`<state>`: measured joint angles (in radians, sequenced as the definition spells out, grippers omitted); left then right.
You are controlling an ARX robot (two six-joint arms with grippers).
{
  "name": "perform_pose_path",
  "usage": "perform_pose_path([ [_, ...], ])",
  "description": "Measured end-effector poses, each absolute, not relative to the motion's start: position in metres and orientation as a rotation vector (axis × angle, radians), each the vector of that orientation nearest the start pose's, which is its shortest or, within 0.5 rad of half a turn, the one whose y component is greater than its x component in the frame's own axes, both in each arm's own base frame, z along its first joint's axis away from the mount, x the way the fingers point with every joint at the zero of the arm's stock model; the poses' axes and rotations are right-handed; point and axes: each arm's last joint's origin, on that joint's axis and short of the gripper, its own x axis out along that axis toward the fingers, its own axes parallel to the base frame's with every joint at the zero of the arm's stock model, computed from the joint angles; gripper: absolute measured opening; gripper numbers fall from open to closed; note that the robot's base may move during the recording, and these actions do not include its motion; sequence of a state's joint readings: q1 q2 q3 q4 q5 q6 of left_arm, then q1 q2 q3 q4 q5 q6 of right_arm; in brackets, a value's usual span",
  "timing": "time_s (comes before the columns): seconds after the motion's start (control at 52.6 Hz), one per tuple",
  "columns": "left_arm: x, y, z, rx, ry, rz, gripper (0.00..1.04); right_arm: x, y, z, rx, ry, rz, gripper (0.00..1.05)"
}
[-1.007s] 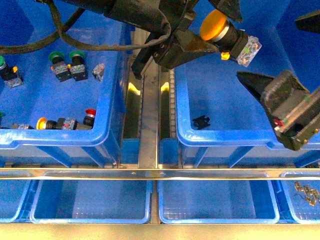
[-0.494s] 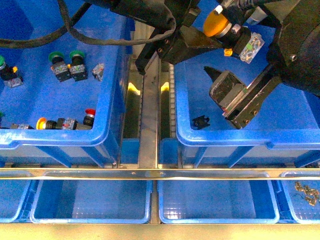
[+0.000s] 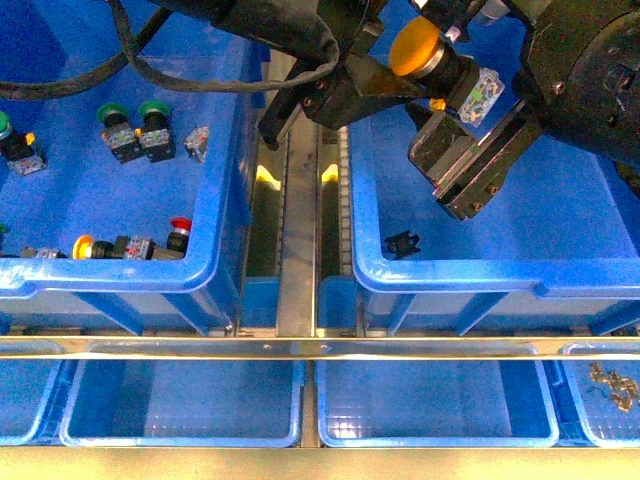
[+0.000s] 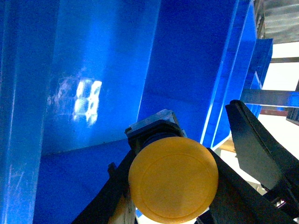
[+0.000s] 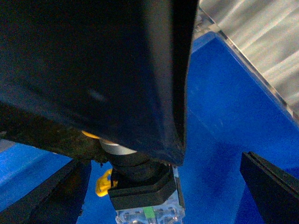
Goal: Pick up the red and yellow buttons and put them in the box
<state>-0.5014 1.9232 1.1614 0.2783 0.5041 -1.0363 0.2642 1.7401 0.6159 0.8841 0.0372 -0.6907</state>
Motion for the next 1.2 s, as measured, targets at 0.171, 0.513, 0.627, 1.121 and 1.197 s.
perform_pose_path([
  [0.171, 0.356, -0.211, 0.180, -0.925, 0.971, -0.628, 0.33, 0.307, 0.080, 0.143, -0.727, 0.164, 0.305, 0.95],
  [0.513, 0.359, -0.210, 0.181, -0.923, 0.962, -0.625, 0.33, 0.303, 0.080, 0.133, -0.734, 0.200, 0.335, 0.59],
  [0.627, 0.360, -0.210, 0.182, -0.918, 0.959, -0.622, 0.33, 0.302, 0.081, 0.132, -0.731, 0.204, 0.332, 0.45],
  [1.121, 0.362, -0.211, 0.183, -0.883, 0.941, -0.629, 0.33, 0.302, 0.078, 0.130, -0.753, 0.200, 0.319, 0.34],
  [1.197, 0.362, -0.211, 0.182, -0.881, 0.944, -0.629, 0.33, 0.301, 0.077, 0.130, -0.753, 0.203, 0.319, 0.34],
])
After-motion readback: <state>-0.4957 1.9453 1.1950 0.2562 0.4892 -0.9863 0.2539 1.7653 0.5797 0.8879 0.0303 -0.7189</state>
